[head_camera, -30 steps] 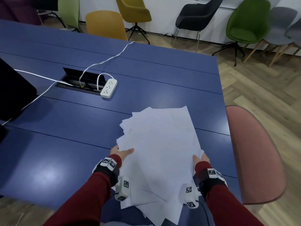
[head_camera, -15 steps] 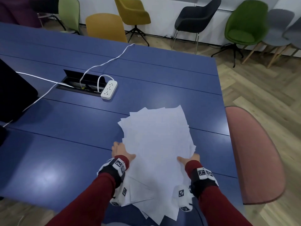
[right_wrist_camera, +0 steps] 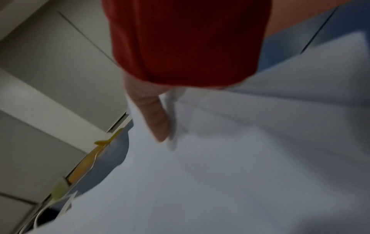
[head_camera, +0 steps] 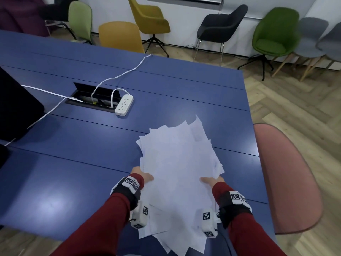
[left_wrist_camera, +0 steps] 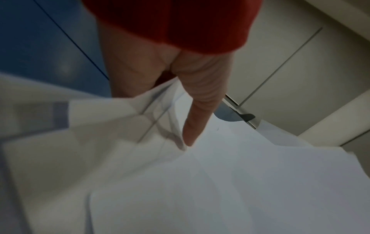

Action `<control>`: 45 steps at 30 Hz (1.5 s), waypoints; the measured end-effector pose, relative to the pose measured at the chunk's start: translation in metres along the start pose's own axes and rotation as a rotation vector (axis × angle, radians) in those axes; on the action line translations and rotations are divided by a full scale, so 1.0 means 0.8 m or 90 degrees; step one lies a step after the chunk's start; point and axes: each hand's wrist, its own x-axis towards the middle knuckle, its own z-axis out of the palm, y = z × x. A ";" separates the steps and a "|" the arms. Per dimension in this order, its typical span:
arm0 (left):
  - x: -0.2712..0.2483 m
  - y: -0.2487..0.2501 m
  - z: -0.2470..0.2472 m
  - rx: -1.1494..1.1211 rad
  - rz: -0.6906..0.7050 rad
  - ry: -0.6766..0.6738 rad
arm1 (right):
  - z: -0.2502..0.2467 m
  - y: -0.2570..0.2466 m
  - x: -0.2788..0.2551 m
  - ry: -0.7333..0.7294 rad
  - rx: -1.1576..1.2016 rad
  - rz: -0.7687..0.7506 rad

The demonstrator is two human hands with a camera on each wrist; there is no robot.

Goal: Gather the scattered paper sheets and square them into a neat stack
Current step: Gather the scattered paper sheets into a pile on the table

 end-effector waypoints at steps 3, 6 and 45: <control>0.020 -0.010 0.004 0.019 -0.029 -0.064 | -0.002 0.002 0.005 -0.069 -0.007 0.010; -0.006 0.001 0.007 0.075 -0.035 -0.065 | 0.004 -0.001 0.001 -0.047 -0.052 0.015; -0.007 -0.040 -0.029 -0.110 0.014 -0.060 | -0.027 0.003 0.017 0.053 0.032 -0.232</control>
